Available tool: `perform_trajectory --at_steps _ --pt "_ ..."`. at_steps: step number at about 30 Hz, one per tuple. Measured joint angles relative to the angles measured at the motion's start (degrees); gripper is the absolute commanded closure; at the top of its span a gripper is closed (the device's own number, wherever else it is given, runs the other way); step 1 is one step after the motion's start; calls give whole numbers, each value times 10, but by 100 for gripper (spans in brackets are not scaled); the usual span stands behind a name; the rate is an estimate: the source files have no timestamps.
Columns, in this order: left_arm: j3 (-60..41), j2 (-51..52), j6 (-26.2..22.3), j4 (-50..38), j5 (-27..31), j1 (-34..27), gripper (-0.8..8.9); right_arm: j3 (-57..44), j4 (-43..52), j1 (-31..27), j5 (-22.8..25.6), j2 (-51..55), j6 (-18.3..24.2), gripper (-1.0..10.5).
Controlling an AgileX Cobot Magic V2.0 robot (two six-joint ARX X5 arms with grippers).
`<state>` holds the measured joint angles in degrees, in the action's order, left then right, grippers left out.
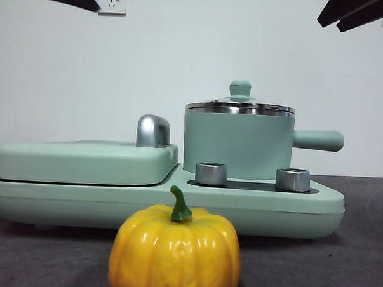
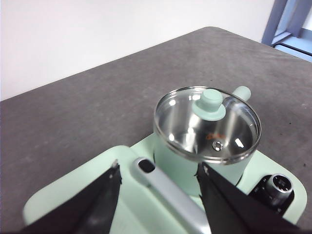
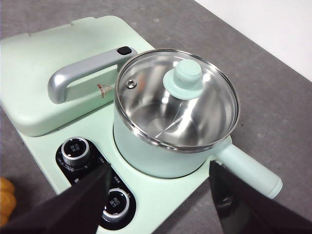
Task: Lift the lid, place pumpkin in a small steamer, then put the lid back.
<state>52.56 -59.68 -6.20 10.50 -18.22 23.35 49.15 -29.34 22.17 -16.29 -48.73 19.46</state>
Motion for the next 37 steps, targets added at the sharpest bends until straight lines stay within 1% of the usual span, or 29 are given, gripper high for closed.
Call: perform_trajectory --at_steps 8,18,23,29,37 --pt "0 -80 5 -106 0 49 560 0 0 0 0 0 -28 627" --pt "1 -170 4 -235 0 80 560 0 0 0 0 0 -33 627" --pt "25 -219 4 -258 0 101 560 0 0 0 0 0 -33 627" --pt "71 -281 4 -258 0 124 560 0 0 0 0 0 -33 627" --pt "110 -342 0 -261 0 139 560 0 0 0 0 0 -33 627"
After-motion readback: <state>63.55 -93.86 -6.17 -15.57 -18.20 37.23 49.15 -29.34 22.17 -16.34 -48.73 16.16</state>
